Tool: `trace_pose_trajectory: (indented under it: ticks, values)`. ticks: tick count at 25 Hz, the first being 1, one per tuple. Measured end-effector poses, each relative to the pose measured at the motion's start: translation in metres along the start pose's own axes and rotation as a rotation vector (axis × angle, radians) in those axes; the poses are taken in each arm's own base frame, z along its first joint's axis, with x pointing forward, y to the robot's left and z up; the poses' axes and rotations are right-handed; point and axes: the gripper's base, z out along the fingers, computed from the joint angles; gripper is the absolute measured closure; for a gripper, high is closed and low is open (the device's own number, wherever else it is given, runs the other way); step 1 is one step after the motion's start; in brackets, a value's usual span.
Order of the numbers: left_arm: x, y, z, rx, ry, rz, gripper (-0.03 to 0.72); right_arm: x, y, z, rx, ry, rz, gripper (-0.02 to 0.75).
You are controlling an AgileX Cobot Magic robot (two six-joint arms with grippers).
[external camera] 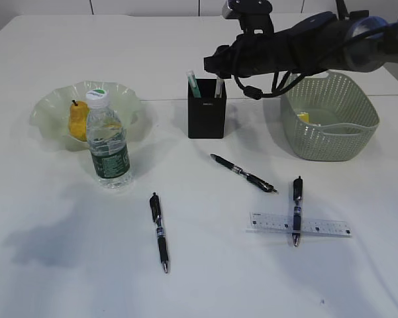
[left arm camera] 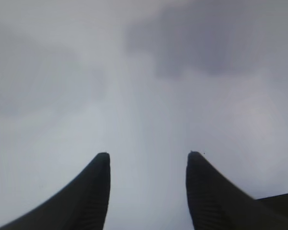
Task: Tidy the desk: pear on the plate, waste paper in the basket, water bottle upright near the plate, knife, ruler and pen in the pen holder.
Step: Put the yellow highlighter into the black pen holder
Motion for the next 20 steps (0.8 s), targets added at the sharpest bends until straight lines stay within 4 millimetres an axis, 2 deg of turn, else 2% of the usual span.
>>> trace_pose_trajectory:
  ticks: [6, 11, 14, 20]
  values:
    - [0.001, 0.0, 0.0, 0.0, 0.011, 0.0, 0.332, -0.02, 0.01, -0.019, -0.042, 0.003, 0.004, 0.474]
    - [0.001, 0.0, 0.0, 0.002, 0.013, -0.001, 0.333, -0.025, 0.015, -0.04, -0.034, 0.157, -0.023, 0.474]
    - [0.001, 0.0, 0.0, 0.003, 0.013, -0.003, 0.337, -0.033, 0.018, -0.06, -0.006, 0.246, -0.059, 0.474]
    - [0.001, 0.0, 0.0, 0.003, 0.013, -0.003, 0.34, -0.066, 0.032, -0.119, 0.026, 0.316, -0.088, 0.473]
